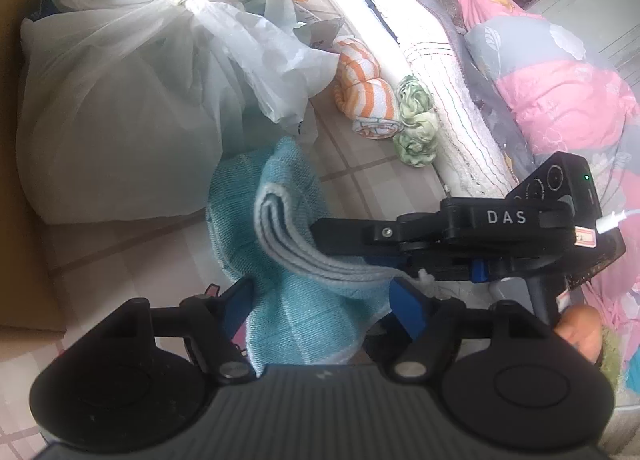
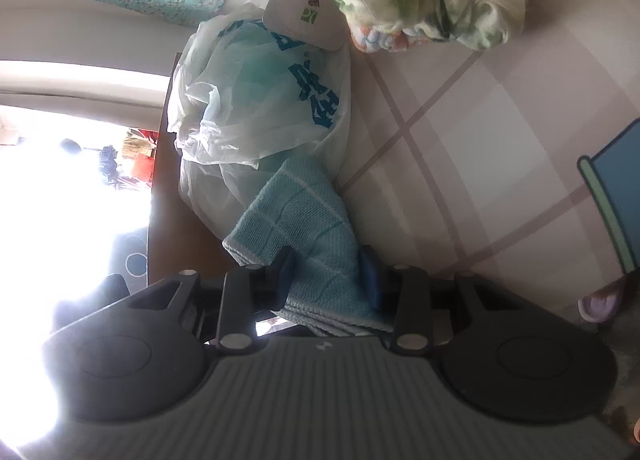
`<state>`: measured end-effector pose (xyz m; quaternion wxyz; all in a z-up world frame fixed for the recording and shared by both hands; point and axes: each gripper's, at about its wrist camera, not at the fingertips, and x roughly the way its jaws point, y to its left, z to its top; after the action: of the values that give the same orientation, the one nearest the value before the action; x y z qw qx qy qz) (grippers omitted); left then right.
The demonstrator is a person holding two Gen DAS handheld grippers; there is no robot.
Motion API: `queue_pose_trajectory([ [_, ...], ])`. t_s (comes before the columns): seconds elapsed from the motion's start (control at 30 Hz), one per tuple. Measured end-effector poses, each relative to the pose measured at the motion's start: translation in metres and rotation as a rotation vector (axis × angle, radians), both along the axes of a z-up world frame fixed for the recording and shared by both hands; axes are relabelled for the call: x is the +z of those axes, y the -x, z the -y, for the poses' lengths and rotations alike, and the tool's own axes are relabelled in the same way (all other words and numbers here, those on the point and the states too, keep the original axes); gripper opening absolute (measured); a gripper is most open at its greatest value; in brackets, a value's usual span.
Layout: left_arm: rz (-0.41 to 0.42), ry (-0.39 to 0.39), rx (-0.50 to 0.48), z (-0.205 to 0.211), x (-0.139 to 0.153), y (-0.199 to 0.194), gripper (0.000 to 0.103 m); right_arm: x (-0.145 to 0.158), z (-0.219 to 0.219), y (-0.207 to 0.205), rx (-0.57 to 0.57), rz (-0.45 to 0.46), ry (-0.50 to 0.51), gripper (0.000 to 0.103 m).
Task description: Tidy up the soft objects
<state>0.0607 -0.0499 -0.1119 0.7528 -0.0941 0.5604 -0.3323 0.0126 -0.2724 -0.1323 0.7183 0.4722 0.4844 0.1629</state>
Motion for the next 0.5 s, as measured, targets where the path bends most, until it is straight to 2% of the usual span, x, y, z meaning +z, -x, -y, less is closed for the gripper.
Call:
queue_pose_trajectory([
  [0.2,0.007,0.033,-0.001,0.001,0.003,0.0,0.073,-0.006,-0.009,0.0,0.023,0.007,-0.023,0.03],
  [0.33,0.027,0.024,-0.001,-0.002,0.003,0.001,0.059,-0.011,-0.006,0.001,0.01,0.002,-0.06,0.029],
  [0.37,0.041,0.009,0.001,-0.002,0.003,0.002,0.048,-0.012,-0.005,0.001,0.008,0.003,-0.067,0.029],
  [0.43,0.07,-0.026,-0.004,-0.001,0.004,0.004,0.039,-0.013,-0.004,0.002,0.002,0.002,-0.078,0.029],
  [0.5,0.08,-0.022,-0.005,-0.003,0.005,0.005,0.037,-0.014,-0.001,0.003,-0.006,-0.002,-0.094,0.029],
])
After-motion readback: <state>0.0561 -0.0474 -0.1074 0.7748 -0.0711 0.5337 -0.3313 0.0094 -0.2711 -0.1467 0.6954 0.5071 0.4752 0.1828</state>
